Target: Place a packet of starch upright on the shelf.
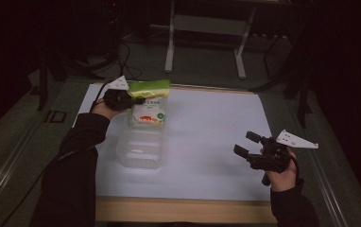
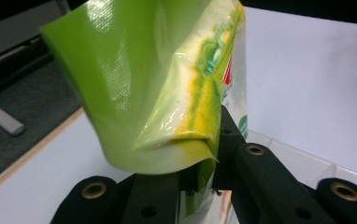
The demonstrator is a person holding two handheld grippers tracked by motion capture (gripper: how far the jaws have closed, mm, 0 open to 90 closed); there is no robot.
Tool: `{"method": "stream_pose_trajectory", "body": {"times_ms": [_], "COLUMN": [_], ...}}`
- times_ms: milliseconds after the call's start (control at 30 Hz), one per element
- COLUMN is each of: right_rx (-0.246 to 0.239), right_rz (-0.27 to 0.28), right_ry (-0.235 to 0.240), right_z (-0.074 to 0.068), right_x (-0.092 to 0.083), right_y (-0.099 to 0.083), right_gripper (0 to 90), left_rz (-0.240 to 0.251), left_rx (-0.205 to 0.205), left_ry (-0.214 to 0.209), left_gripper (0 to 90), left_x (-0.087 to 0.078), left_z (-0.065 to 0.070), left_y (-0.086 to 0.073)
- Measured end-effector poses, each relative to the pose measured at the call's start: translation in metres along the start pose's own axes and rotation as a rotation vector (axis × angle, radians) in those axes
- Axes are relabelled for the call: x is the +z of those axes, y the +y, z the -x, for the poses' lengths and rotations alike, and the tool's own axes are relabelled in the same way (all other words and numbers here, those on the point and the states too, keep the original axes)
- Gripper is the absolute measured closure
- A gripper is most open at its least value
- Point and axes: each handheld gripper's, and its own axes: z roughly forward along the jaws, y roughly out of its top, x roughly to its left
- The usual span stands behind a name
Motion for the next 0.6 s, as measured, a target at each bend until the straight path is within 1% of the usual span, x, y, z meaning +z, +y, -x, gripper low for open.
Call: {"method": "stream_pose_trajectory", "body": {"times_ms": [67, 133, 233, 267, 333, 367, 400, 467, 500, 533, 567, 600], "right_rx": [0.003, 0.008, 0.015, 0.013, 0.009, 0.007, 0.006, 0.004, 0.004, 0.007, 0.01, 0.012], "right_rz": [0.0, -0.003, -0.001, -0.002, -0.003, -0.002, -0.004, -0.008, -0.01, -0.01, -0.006, -0.004], "right_ry": [0.002, 0.002, 0.008, 0.008, 0.007, 0.009, 0.007, 0.005, 0.003, 0.0, -0.002, -0.002], "right_z": [-0.0001, 0.0, 0.0005, 0.0004, -0.0001, -0.0001, -0.0003, -0.0001, 0.0002, 0.0004, 0.0008, 0.0012], "right_x": [-0.0003, -0.0009, -0.0013, -0.0014, -0.0016, -0.0018, -0.0021, -0.0028, -0.0035, -0.0047, -0.006, -0.0073], "right_y": [-0.0007, -0.0013, -0.0018, -0.0017, -0.0013, -0.0013, -0.0012, -0.0012, -0.0012, -0.0012, -0.0012, -0.0012], "right_gripper": [13.8, 13.8, 13.8, 13.8, 13.8, 13.8, 13.8, 13.8, 13.8, 13.8, 13.8, 13.8], "left_rz": [0.02, 0.025, 0.018, 0.02, 0.023, 0.025, 0.027, 0.03, 0.035, 0.033, 0.035, 0.037], "left_rx": [-0.032, -0.052, -0.072, -0.072, -0.068, -0.067, -0.075, -0.115, -0.132, -0.136, -0.139, -0.145], "left_ry": [-0.002, 0.0, -0.001, -0.001, 0.009, 0.019, 0.03, 0.045, 0.053, 0.076, 0.084, 0.079], "left_gripper": [83.8, 83.8, 83.1, 81.6, 74.1, 73.8, 69.1, 67.6, 64.8, 60.0, 54.4, 54.0], "left_x": [0.0015, 0.0013, 0.0013, 0.0014, 0.001, 0.0009, 0.0003, -0.0017, -0.0026, -0.0034, -0.0044, -0.0061], "left_z": [-0.0016, -0.0033, -0.003, -0.0028, -0.0017, -0.0009, -0.0006, -0.0007, -0.0004, 0.001, 0.0019, 0.0021], "left_y": [-0.0028, -0.0047, -0.0032, -0.0028, -0.0021, -0.0021, -0.0021, -0.0015, -0.0012, -0.0008, -0.0006, -0.0004]}}
